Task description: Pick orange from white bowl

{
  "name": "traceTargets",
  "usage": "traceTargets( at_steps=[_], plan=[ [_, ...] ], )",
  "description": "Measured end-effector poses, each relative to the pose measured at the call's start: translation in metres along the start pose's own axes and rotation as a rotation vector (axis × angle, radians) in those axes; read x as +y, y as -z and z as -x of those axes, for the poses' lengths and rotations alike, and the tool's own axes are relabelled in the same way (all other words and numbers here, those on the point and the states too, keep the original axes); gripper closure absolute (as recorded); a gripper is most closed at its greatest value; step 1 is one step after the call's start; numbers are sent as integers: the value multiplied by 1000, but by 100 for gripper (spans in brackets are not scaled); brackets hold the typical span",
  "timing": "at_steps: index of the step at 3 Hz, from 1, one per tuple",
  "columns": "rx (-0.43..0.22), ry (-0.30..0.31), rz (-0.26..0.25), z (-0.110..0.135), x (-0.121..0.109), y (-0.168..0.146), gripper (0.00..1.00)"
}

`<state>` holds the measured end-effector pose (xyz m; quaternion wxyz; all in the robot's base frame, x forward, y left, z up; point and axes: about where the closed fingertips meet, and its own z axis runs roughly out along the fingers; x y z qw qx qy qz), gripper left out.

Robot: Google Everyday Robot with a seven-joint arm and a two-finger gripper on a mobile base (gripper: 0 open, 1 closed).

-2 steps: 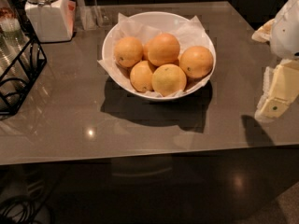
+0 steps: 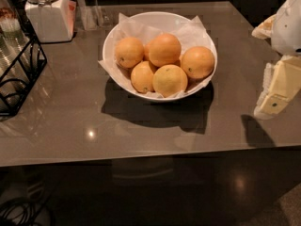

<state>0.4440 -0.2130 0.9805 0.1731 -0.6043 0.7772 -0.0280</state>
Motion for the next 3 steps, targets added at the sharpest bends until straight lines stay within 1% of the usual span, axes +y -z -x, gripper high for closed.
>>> traceTargets(
  at_steps=[1,2,3],
  plan=[
    [-90,33,24,28,-16,-7,0],
    [-205,68,65,64,-31,-18,0],
    [-216,67,67,66,-32,-18,0]
  ],
)
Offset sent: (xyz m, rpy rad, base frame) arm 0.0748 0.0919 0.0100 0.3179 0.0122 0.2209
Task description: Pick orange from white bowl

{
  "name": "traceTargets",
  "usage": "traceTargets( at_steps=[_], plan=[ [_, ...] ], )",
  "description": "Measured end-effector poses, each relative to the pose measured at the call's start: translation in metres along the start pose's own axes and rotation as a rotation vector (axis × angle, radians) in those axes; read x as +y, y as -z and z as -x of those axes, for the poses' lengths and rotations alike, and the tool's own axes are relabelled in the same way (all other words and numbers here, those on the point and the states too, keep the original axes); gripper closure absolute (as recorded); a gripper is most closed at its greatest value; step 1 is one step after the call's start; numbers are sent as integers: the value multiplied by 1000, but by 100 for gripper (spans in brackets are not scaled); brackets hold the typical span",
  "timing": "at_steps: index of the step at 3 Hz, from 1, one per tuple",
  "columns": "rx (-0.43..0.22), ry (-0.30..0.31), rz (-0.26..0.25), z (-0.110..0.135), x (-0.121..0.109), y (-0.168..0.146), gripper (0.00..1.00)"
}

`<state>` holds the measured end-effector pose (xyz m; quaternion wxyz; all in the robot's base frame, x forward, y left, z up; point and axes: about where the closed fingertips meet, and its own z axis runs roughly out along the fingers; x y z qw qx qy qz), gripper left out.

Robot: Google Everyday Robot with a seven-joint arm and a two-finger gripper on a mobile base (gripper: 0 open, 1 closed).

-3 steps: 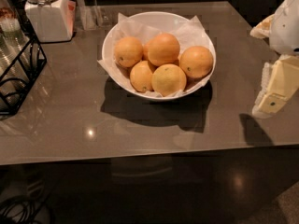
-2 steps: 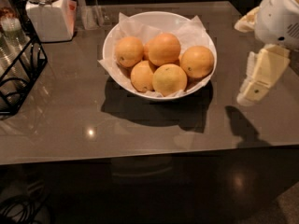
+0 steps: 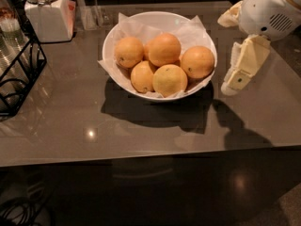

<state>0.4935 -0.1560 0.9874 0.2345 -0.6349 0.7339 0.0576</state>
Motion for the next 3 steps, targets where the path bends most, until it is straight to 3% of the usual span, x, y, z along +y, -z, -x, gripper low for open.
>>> traceTargets(
  at_steps=[1,3],
  plan=[
    [-39,-15,-7,-1,-3,-2,0],
    [-192,-38,26,23,-28,-36,0]
  ],
)
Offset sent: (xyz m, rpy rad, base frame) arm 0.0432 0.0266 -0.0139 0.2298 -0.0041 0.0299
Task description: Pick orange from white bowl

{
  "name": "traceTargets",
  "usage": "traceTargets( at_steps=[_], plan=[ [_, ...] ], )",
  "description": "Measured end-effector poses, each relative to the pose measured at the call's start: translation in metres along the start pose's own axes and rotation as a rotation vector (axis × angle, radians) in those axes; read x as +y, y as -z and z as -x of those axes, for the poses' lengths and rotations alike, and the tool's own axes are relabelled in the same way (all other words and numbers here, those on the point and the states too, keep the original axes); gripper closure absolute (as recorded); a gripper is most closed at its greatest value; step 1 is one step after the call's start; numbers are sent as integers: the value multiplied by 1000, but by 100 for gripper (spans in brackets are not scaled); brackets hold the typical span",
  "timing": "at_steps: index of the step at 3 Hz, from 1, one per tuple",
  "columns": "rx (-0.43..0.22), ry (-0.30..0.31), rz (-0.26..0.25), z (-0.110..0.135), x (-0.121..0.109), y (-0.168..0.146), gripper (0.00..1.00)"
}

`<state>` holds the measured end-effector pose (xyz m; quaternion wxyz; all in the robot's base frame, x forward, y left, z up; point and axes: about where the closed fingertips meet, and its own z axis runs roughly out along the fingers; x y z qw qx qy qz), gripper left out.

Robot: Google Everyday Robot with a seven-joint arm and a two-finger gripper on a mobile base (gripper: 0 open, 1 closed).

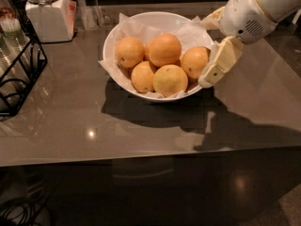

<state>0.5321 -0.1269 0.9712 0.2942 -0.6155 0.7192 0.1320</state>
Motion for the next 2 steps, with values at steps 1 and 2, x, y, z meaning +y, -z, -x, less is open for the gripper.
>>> traceTargets(
  at_steps=[1,2],
  plan=[
    [-2,-1,2,0,0,-1,19],
    [-2,-1,2,0,0,-1,21]
  ],
)
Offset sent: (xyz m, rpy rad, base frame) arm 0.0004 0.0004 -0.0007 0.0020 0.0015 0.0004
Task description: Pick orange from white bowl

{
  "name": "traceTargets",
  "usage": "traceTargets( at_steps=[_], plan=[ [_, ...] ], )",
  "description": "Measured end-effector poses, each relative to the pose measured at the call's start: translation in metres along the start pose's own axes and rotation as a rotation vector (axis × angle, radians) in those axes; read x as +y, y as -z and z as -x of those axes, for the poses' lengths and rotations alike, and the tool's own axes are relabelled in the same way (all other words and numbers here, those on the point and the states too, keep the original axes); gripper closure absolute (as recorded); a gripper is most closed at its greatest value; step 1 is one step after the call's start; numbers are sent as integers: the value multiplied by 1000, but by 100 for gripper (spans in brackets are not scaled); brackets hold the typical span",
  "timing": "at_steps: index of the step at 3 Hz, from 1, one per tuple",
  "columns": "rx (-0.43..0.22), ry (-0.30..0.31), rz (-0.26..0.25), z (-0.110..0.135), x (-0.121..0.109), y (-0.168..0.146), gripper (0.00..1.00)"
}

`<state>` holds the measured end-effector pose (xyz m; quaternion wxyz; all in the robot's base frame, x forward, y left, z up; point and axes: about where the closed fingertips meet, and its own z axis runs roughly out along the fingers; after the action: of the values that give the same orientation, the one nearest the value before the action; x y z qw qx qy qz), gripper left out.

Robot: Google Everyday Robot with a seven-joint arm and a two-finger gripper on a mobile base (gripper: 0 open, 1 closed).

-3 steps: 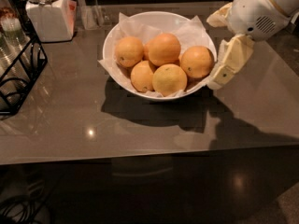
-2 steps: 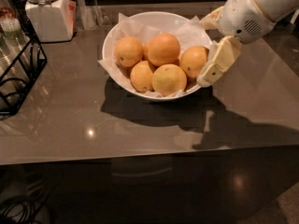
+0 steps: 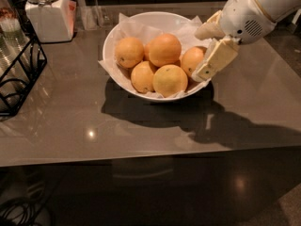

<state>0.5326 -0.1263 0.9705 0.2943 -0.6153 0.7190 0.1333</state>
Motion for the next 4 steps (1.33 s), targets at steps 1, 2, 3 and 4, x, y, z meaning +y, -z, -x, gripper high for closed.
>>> traceTargets(
  at_steps=[1,2,3,4],
  plan=[
    [-5,-2,11,3,-8,-6,8],
    [-19,-15,37,4,-20,-20,7],
    [-32,-44,55,-3,-29,-32,4],
    [-28,-84,67,-16,-33,-39,4]
  ],
)
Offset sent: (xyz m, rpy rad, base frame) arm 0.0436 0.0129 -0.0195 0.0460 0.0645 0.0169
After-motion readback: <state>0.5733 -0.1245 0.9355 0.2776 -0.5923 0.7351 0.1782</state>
